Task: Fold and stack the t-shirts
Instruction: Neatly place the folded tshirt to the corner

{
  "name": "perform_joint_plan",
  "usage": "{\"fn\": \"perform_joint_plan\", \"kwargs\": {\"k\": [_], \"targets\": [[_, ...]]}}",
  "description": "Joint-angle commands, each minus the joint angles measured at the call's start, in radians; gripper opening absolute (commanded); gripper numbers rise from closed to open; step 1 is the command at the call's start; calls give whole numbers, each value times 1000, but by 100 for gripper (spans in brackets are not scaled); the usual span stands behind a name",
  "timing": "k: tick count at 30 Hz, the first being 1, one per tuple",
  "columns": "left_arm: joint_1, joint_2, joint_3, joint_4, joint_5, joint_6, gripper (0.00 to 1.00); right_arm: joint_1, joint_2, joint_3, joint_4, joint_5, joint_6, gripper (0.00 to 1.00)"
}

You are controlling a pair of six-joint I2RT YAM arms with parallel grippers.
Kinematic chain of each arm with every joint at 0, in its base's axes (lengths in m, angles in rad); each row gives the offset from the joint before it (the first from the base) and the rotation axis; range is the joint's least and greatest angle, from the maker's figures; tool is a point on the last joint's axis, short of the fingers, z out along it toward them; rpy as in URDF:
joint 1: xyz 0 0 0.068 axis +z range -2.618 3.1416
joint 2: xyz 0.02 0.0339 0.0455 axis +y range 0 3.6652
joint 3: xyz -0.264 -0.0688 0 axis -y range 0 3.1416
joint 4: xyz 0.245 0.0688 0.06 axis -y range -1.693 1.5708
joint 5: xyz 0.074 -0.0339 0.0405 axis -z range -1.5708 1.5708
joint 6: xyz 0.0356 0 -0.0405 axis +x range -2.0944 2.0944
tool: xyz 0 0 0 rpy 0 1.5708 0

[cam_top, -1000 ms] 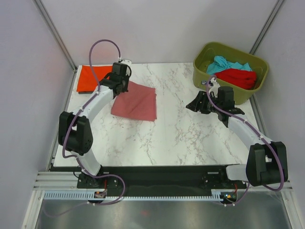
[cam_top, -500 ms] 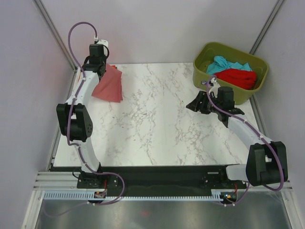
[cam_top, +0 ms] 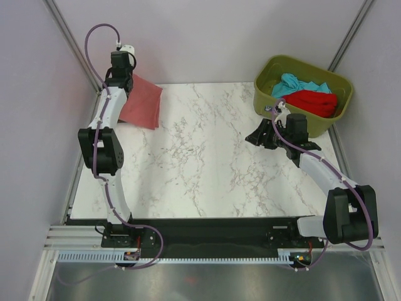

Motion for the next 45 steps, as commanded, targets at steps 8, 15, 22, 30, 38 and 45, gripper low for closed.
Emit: {"fn": "perform_joint_plan", "kwargs": {"k": [8,15,22,30,38,45], "targets": [[56,95,137,92,-183,-1,2,2,9,18,38,26,-5,66],[84,233,263,99,-244,-15,55,0,28,15,38,35,-4,66],[47,77,58,96,-221,-118,100,3,21,35,7,60,-27,67],[-146,-355,-425,87,119,-323,100,2,-5,71,-98,72,-30,98],[-345,-777,-768,38,483,-449,100,3,-181,136,-307,170,-22,98],[-396,-1033,-883,-39,782,-530,100,2,-328,147,-413,213,-4,98]]}}
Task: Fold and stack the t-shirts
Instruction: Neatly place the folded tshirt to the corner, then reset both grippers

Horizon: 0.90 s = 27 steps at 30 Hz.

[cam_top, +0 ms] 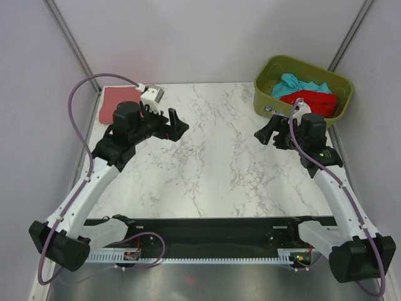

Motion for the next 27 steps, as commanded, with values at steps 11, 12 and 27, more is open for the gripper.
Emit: {"fn": "perform_joint_plan", "kwargs": {"k": [11,12,27], "targets": [[4,-172,-188,-25,264,-93,100,2,-238,-16,-137,137,22,98],[4,-172,-193,-24,264,-89,100,2,-247,-25,-139,151,23,98],[4,-199,-251,4,277,-82,100,2,-311,-48,-149,205,28,98]]}}
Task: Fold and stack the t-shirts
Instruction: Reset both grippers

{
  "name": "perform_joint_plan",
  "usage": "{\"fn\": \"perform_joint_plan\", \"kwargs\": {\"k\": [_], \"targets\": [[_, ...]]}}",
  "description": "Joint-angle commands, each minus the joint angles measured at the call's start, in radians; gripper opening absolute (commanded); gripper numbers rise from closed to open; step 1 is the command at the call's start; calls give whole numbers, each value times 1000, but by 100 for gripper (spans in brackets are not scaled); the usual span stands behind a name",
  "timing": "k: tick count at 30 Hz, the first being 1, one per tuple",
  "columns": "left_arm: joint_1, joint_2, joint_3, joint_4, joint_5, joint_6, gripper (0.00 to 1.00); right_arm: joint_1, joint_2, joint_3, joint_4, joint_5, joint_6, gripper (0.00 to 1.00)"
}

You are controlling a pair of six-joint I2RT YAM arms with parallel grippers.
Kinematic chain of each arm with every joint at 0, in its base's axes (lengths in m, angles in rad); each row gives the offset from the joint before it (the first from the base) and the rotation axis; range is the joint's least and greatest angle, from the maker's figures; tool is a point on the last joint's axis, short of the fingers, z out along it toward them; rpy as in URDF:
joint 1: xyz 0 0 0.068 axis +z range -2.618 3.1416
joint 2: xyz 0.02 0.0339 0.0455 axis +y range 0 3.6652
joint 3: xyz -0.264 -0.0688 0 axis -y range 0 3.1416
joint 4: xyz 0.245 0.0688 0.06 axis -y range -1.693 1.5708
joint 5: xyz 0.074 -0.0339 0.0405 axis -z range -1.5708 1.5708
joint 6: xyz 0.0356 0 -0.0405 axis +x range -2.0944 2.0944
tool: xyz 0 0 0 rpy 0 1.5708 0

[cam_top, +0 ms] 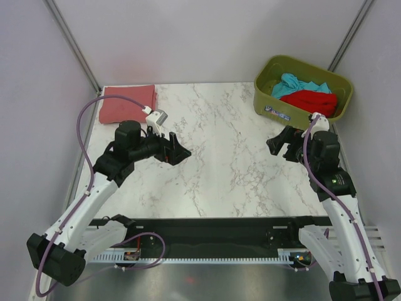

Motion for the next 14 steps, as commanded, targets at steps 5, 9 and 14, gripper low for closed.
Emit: {"fn": "perform_joint_plan", "kwargs": {"k": [5,9,14], "targets": [[3,-34,-5,30,23,-21,100,1,-7,3,-4,29,9,98],[3,-41,-6,34,21,-21,100,1,-5,4,-7,27,8,98],[3,-40,-10,37,24,-21,100,1,-5,4,-4,32,1,98]]}}
